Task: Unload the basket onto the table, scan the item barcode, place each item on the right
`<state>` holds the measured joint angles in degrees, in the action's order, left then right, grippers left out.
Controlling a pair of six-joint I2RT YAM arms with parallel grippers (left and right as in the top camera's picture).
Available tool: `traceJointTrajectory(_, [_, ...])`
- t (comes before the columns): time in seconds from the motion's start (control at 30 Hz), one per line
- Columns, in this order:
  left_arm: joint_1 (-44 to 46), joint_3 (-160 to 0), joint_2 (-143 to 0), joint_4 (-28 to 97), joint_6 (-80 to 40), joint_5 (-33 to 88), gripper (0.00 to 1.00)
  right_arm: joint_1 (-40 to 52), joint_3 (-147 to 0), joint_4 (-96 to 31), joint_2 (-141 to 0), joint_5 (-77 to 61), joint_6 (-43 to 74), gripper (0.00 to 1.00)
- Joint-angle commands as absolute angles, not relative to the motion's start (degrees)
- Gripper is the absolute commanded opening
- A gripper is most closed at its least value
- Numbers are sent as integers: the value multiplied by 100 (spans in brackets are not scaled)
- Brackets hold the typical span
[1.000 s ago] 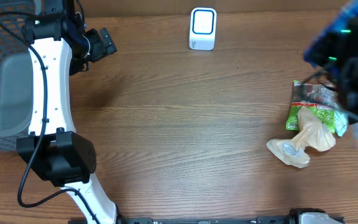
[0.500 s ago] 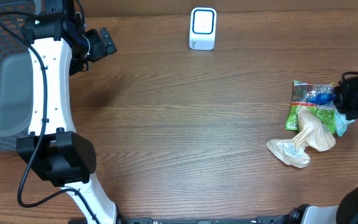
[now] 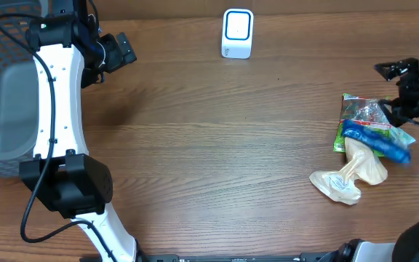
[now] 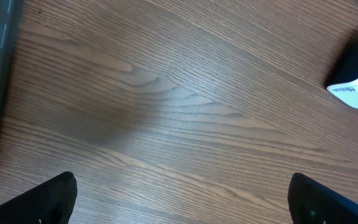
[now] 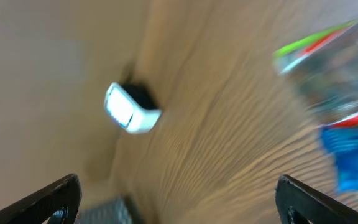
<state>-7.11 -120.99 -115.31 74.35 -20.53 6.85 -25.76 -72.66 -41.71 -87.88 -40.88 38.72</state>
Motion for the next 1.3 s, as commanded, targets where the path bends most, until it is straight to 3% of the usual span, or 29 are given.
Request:
traceJointTrajectory(0.0, [-694, -12079, -11550, 7435, -1929, 705, 100, -2257, -7647, -4174, -8001, -4687, 3009, 100])
traceJointTrajectory(0.3, [-694, -12079, -11550, 7435, -1927, 705, 100, -1149, -7695, -4534, -5789, -2099, 1925, 100])
traceJointTrajectory(0.53, [-694, -12079, -11550, 7435, -1929, 705, 100, -947, -7695, -5437, -4644, -1675, 1927, 100])
traceJointTrajectory(0.8, [-694, -12079, -11550, 7435, -1927, 705, 100, -950, -7695, -6235, -4388, -939, 1898, 100])
traceJointTrajectory(1.27, [-694, -12079, -11550, 7435, -1927, 705, 100, -545, -7225, -5913, -4228, 360, 1601, 100])
